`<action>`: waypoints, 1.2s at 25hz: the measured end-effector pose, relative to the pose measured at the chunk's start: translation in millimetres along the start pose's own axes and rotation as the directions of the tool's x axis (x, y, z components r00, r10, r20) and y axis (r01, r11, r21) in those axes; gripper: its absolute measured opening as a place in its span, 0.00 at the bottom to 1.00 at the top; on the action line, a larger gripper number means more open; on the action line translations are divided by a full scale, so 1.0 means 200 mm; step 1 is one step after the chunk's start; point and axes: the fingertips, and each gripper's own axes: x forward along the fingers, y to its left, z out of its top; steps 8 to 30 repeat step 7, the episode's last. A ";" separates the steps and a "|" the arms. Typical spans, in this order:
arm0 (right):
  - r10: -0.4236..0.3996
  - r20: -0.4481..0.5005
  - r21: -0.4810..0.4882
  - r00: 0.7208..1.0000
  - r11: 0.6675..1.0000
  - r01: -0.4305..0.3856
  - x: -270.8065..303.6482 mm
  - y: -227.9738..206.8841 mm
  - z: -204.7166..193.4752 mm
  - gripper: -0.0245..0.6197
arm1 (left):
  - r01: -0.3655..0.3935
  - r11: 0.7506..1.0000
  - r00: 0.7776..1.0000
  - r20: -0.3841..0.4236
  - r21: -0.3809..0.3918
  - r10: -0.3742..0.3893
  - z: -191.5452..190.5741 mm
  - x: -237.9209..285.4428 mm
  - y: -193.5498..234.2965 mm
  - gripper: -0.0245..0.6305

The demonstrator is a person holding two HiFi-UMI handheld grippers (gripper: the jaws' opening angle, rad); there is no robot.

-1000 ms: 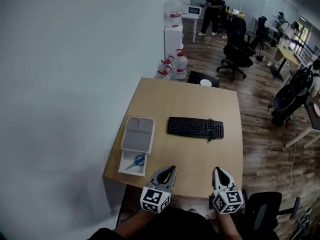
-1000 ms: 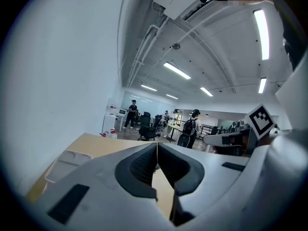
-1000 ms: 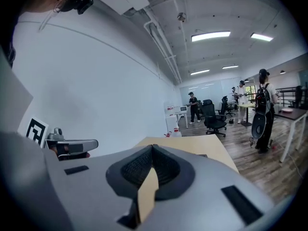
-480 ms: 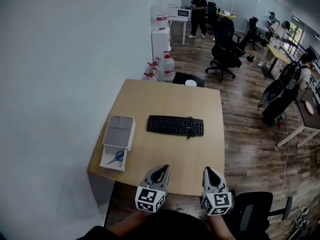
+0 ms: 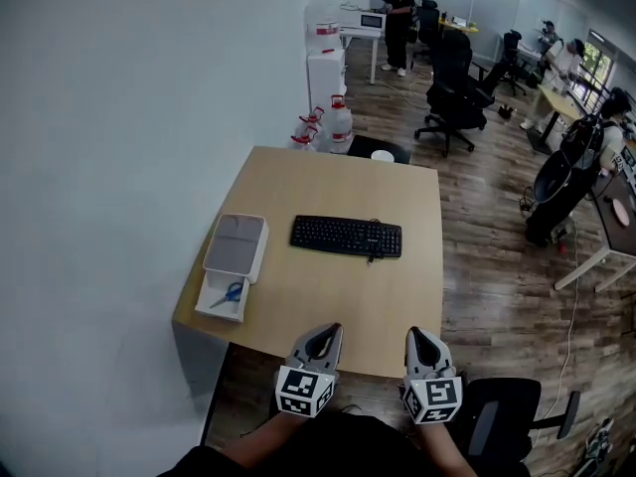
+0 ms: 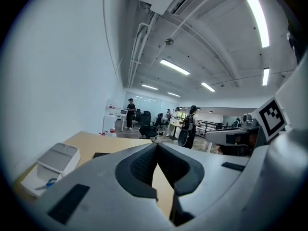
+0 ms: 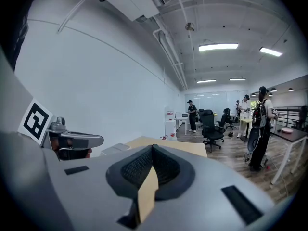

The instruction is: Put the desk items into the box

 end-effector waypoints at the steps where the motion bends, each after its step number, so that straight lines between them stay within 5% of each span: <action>1: 0.005 0.000 -0.001 1.000 1.000 -0.005 -0.01 0.00 -0.01 0.13 | -0.005 1.000 1.000 -0.002 -0.002 0.005 -0.01 -0.01 -0.01 0.06; 30: 0.013 -0.004 0.014 1.000 1.000 -0.013 -0.09 -0.03 -0.06 0.13 | -0.018 1.000 1.000 -0.002 0.002 0.018 -0.05 -0.03 -0.11 0.06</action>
